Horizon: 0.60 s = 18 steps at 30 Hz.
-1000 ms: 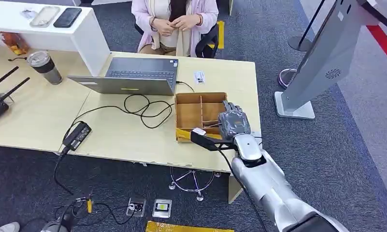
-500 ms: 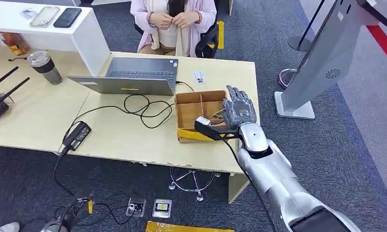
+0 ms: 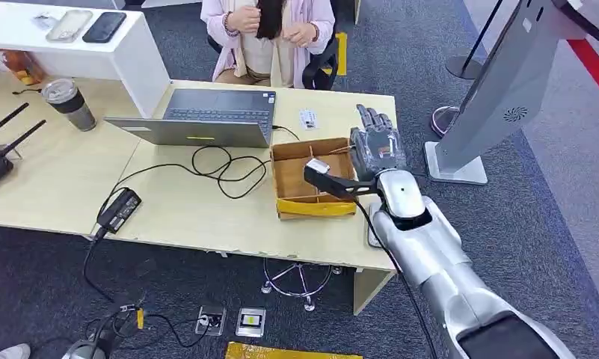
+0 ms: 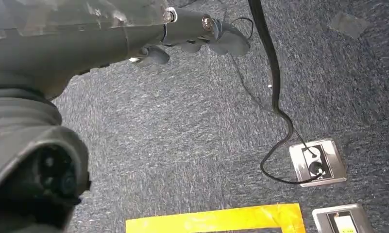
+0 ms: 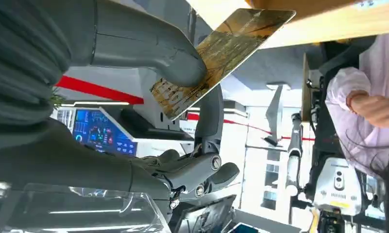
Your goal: Pass the card to the sensor for recognition and then transmit it.
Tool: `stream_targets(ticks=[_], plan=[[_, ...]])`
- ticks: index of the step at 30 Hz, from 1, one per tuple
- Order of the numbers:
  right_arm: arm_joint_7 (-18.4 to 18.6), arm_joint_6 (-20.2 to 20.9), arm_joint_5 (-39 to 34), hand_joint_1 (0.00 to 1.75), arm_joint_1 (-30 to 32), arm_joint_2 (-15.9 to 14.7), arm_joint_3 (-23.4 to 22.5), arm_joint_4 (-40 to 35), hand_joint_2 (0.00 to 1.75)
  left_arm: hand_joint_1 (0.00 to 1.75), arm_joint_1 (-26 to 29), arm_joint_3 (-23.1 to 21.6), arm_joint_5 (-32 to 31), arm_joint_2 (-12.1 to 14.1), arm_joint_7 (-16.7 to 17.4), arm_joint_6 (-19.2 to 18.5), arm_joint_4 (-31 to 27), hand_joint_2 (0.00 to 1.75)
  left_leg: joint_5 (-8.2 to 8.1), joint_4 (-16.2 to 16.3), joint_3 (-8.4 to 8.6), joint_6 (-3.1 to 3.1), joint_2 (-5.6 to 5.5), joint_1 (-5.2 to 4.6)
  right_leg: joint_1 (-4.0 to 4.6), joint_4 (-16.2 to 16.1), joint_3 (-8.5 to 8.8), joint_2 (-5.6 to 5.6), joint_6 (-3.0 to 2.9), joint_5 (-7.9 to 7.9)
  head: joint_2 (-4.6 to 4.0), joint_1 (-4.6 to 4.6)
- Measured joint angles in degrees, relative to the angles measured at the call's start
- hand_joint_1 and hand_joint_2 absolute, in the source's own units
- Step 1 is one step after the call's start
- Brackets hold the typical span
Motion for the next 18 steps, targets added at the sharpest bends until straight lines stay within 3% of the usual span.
stream_targets(ticks=[18], plan=[[1.27,-0.18,2.82,1.75,-5.20,-0.11,-2.54,1.23,1.75,0.00,-0.27,1.20,-1.73,-0.20,0.00,-0.15,-0.22,0.00,0.00,0.00,-0.02,0.00,0.00,0.00,0.00,0.00,-0.01,0.00,0.00,0.00,0.00,0.00]])
